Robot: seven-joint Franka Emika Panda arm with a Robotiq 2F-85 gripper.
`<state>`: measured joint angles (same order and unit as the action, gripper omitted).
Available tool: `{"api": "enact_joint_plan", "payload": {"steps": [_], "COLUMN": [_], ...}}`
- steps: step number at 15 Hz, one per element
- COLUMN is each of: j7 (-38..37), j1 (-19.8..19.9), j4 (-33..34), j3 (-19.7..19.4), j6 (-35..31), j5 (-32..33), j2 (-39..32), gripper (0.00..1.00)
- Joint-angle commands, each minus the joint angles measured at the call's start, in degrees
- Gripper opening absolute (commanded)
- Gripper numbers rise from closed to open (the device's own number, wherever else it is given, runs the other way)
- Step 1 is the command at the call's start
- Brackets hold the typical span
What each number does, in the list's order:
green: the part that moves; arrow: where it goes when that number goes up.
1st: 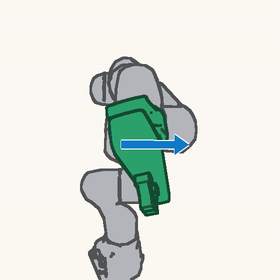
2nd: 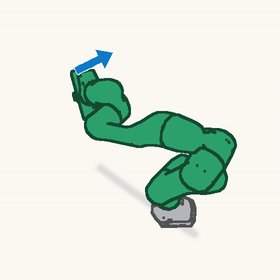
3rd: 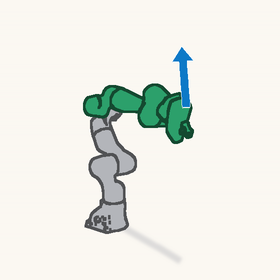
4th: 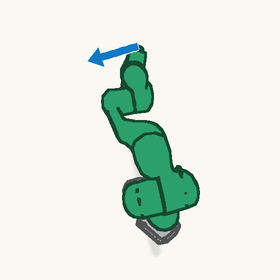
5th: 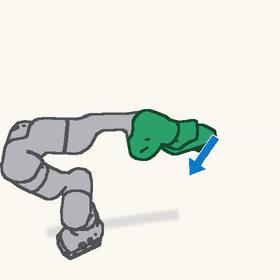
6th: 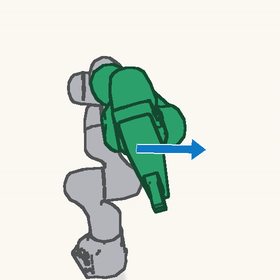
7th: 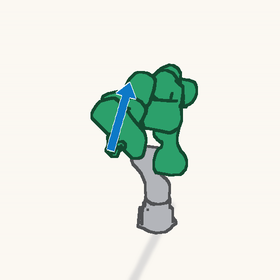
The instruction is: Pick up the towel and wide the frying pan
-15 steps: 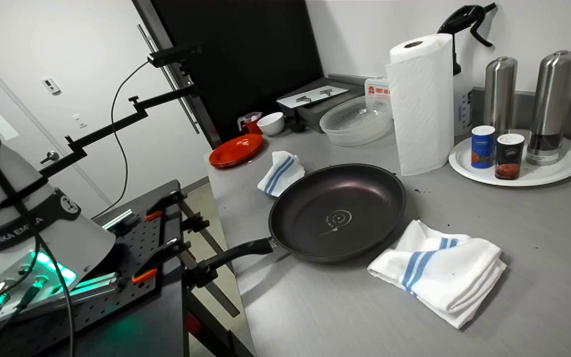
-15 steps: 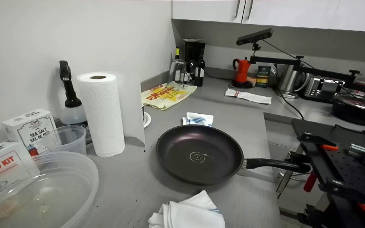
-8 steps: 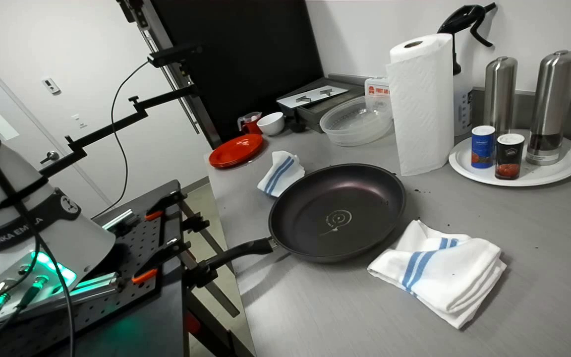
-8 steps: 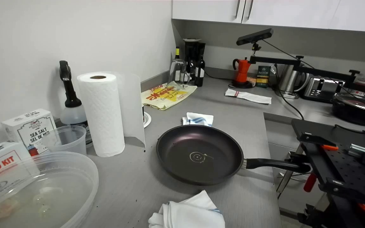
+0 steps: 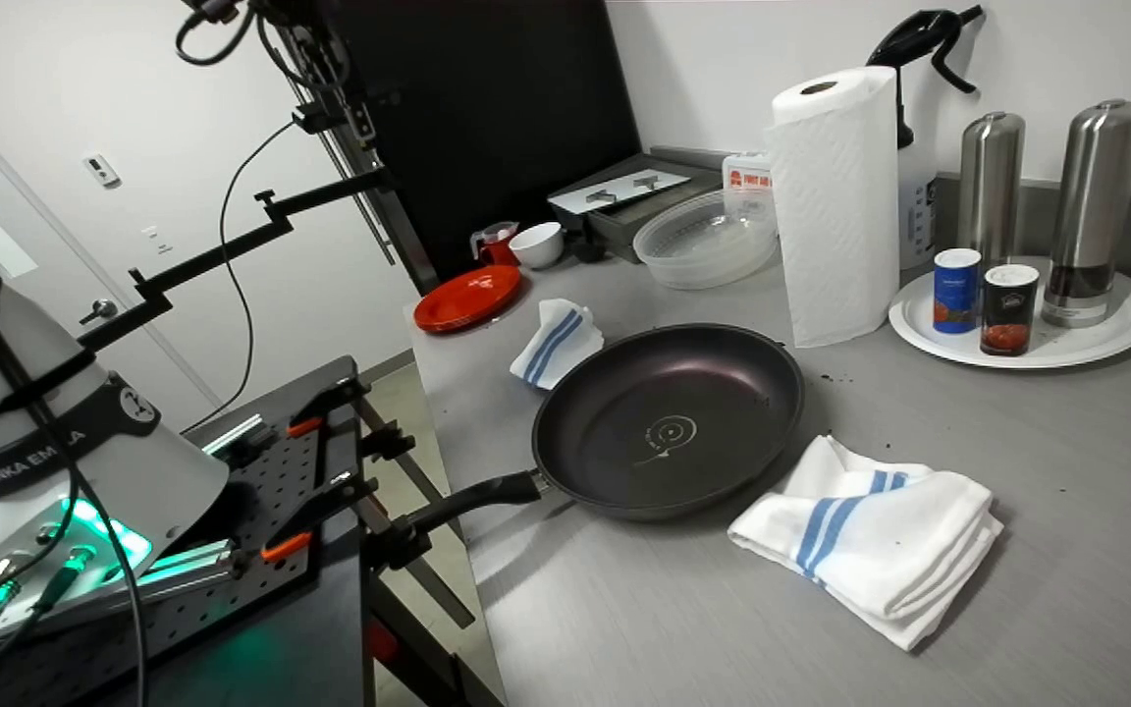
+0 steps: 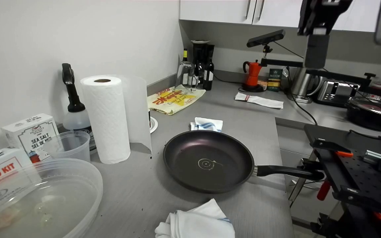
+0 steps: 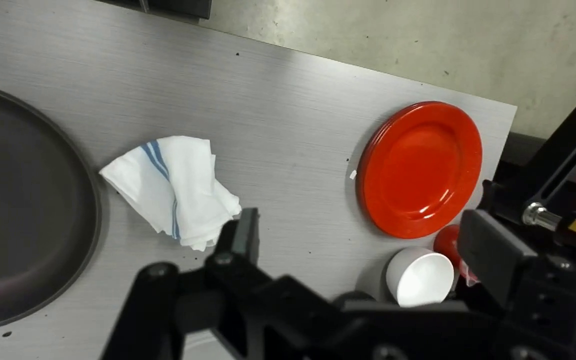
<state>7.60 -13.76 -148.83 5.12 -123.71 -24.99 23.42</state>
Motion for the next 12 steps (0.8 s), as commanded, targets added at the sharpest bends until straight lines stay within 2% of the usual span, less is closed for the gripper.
{"api": "enact_joint_plan", "payload": {"steps": [1, 7, 12], "j7": [3.9, 6.8, 6.2], "j1": [-1.1, -2.7, -1.8], "j4": [-1.0, -1.6, -1.1], "j3": [0.4, 2.1, 4.0], "j6": [-7.2, -19.9, -30.6], "j5": [-2.4, -2.2, -0.1], "j2": [-4.9, -14.3, -23.7], "gripper": [1.0, 1.0, 1.0]}}
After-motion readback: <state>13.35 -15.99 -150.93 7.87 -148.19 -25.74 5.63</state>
